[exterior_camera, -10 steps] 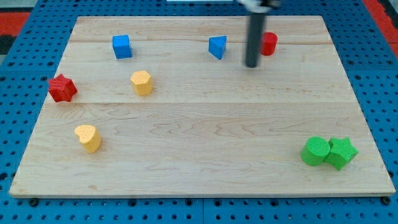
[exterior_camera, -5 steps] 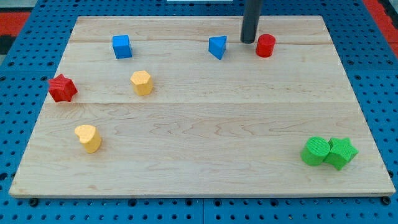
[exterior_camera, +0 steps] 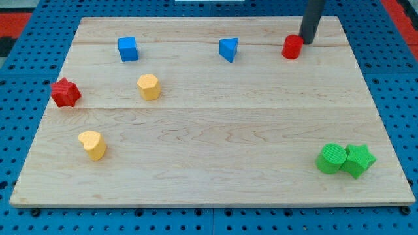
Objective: Push the red circle above to the red star
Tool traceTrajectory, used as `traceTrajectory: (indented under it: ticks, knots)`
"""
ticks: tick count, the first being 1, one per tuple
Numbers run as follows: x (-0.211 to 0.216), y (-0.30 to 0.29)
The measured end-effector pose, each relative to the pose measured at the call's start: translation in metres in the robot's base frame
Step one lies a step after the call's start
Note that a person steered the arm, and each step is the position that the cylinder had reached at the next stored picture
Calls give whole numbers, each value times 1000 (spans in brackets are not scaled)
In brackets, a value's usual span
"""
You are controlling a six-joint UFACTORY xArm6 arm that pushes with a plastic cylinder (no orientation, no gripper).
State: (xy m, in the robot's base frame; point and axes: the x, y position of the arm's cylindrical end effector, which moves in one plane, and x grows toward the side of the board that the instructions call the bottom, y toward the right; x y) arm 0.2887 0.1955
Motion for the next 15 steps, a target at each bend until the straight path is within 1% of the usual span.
traceTrajectory:
  ticks: [1,2,3,4,5,6,7,8,9,10,11,12,13,15]
  knots:
    - [18,-25]
    - [16,-30]
    - [16,-47]
    - [37,-106]
    - [45,-131]
    - [45,-93]
    - [52,-86]
    - [52,-147]
    - [52,-226]
    - [54,-260]
    - [55,-209]
    - [75,-195]
    - [85,-233]
    - [79,-327]
